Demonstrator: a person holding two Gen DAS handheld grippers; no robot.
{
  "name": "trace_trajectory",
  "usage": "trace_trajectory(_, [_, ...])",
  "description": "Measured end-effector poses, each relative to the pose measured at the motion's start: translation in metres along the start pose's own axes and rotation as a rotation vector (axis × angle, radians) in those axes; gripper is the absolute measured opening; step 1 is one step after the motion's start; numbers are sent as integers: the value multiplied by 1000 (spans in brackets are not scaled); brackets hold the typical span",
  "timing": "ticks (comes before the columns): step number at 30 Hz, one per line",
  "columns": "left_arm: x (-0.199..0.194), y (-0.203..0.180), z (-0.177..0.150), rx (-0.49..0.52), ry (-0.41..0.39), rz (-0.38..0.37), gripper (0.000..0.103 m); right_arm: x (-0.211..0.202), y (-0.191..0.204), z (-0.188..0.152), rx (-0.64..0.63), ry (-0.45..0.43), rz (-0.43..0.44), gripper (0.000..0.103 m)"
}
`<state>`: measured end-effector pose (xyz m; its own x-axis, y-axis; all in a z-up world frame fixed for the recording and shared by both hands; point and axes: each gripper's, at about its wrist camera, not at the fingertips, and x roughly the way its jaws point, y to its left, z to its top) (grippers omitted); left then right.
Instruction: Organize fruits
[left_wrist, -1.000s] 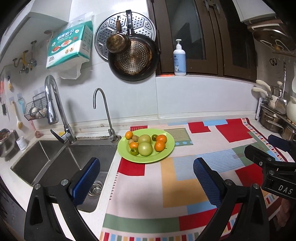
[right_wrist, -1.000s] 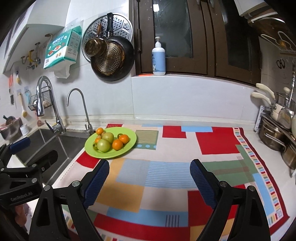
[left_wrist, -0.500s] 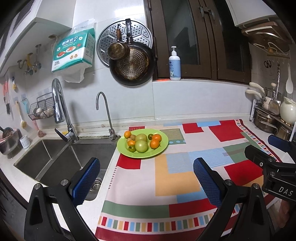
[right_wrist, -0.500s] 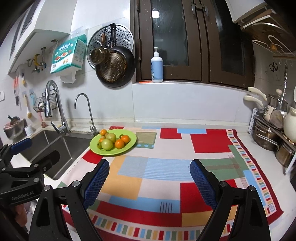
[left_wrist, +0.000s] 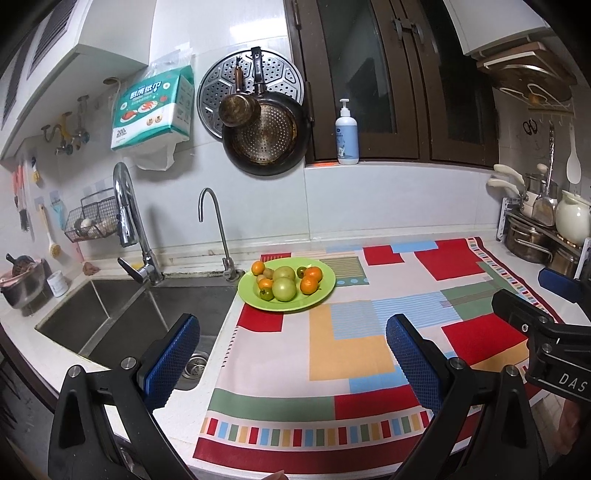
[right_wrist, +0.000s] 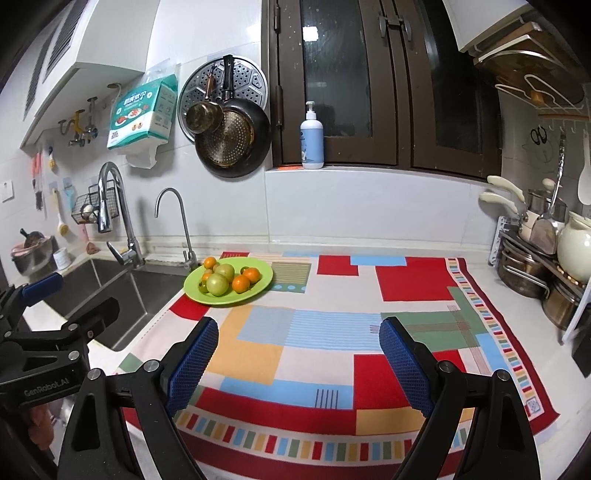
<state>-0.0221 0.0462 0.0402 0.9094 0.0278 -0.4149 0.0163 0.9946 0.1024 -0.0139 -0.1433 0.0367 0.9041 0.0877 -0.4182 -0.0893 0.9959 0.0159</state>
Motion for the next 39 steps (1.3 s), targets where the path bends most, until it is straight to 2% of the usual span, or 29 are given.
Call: trace_trajectory(39, [-15,-1,-7,2,-18,9,103,-16,-8,-7,0,-1,-5,90])
